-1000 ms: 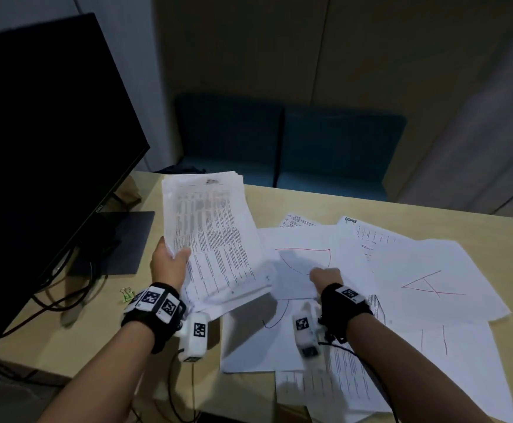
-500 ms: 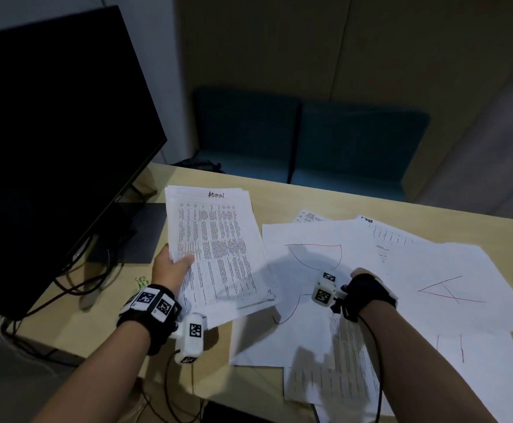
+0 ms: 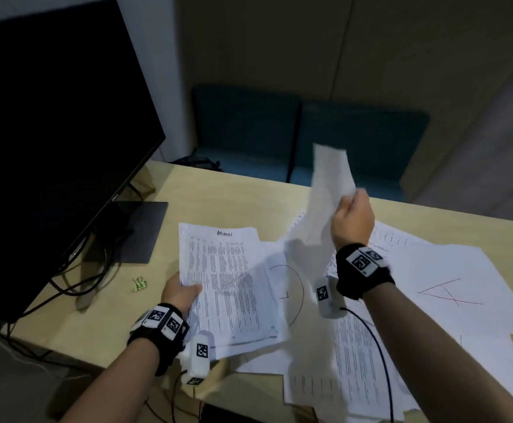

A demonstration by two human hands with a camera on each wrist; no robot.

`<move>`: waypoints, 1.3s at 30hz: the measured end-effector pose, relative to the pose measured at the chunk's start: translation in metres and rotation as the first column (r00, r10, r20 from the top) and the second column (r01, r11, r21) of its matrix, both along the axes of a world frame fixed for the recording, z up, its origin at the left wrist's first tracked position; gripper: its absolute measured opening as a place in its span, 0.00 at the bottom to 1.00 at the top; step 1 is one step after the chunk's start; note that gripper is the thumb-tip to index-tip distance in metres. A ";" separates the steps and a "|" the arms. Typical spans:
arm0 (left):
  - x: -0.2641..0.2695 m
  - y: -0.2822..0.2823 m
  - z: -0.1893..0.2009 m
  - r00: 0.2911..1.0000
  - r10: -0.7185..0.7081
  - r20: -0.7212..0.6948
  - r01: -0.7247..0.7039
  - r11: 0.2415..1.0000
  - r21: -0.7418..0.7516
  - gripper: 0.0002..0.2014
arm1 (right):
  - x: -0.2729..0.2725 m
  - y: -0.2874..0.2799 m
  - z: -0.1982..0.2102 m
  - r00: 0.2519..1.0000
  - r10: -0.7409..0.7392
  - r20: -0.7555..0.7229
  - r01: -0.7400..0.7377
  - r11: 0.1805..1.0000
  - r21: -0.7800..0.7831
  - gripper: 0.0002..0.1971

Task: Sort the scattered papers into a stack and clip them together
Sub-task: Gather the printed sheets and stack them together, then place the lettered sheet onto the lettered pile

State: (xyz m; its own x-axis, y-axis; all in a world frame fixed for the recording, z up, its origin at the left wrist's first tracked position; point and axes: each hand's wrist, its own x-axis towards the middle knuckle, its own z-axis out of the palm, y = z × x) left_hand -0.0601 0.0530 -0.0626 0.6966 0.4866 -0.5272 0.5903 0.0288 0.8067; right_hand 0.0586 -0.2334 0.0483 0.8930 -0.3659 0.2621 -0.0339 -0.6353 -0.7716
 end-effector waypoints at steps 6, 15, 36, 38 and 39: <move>-0.003 0.003 -0.023 0.997 0.009 -0.074 -0.016 0.995 -0.101 0.15 | 0.011 0.018 0.043 0.939 0.185 0.289 -0.234 0.961 0.147 0.06; -0.017 0.004 -0.010 0.991 0.053 -0.120 -0.111 0.823 -0.557 0.36 | 0.004 0.035 -0.067 0.753 0.411 -0.513 -0.435 0.897 0.080 0.10; -0.006 0.013 -0.032 0.960 -0.168 -0.226 0.181 0.983 0.036 0.05 | -0.032 0.009 -0.099 0.346 0.027 -0.938 -0.217 0.975 -0.052 0.22; -0.006 0.011 -0.031 0.963 -0.158 -0.218 0.170 0.985 0.036 0.05 | -0.034 0.012 -0.092 0.408 0.065 -0.911 -0.233 0.972 -0.036 0.15; -0.005 0.011 -0.030 0.964 -0.158 -0.214 0.170 0.985 0.037 0.06 | -0.035 0.013 -0.087 0.454 0.071 -0.888 -0.236 0.971 -0.043 0.13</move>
State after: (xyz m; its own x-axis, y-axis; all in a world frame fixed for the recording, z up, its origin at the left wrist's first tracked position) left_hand -0.0654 0.0637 -0.0929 0.6463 0.4068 -0.6457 0.7392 -0.1233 0.6621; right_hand 0.0240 -0.2204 -0.0387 0.7172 -0.2323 -0.6571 -0.5286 -0.7957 -0.2956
